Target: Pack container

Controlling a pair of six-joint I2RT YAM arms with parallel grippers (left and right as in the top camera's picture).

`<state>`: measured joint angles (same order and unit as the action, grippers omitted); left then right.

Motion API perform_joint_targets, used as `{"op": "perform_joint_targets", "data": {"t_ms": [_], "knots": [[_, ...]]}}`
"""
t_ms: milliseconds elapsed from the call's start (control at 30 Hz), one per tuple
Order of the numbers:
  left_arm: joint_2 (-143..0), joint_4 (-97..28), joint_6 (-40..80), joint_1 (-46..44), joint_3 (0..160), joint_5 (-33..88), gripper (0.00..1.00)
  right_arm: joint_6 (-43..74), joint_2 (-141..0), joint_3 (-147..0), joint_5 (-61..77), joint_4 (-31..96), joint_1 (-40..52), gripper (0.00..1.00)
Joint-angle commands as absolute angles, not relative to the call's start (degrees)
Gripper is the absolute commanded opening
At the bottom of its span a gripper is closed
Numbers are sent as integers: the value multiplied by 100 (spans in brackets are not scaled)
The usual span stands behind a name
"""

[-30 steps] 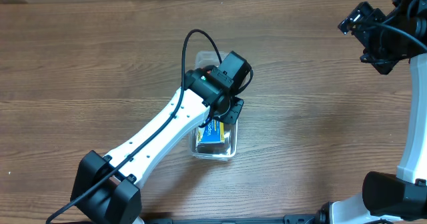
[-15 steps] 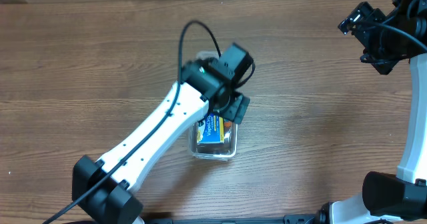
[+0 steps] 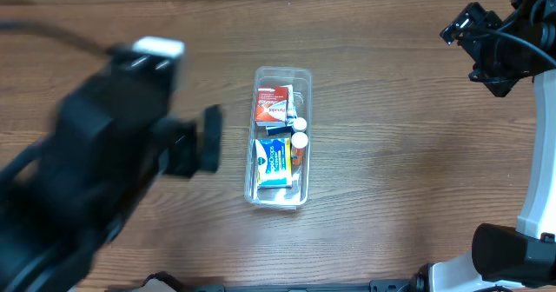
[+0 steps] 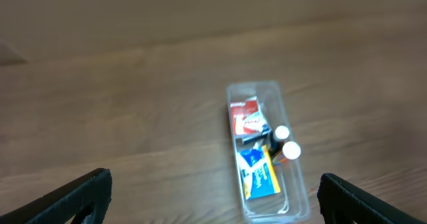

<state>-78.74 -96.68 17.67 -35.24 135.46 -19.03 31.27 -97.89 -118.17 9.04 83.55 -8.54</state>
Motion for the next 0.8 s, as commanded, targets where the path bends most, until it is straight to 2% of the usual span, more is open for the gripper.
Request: {"op": "perform_joint_targets", "data": {"t_ms": [0,67,200,267,333,400,500,567,767], "knots": [[-7467,-9679,1356,-3527,13570,-1776,100,3111,-9751,-11839,908,8324,-864,100],[-7166,-9679,1160,-3527,13469,-1627,100,3111,-9751,-11839,908,8324,-864,100],[-6165,-9677,1601,-3516,12628,-1828,100,3111,-9751,-11839,908,8324,-864,100],[-5826,-9509,1603,-3199,12075,-1859,100,3111,-9751,-11839,908,8324,-864,100],[-5553,-8923,919,-2467,11375,-1470,100,3111,-9751,-11839,908,8324,-864,100],[-5260,-7988,-388,-1542,10427,-353,100,3111,-9751,-11839,908,8324,-864,100],[-4788,-6751,-1286,-443,8884,917,100,3111,-9751,-11839,908,8324,-864,100],[-4416,-6143,-1310,-104,7911,1345,100,3111,-9751,-11839,908,8324,-864,100],[-3092,-3970,-1308,-25,4781,1918,100,3111,-9751,-11839,908,8324,-864,100]]}}
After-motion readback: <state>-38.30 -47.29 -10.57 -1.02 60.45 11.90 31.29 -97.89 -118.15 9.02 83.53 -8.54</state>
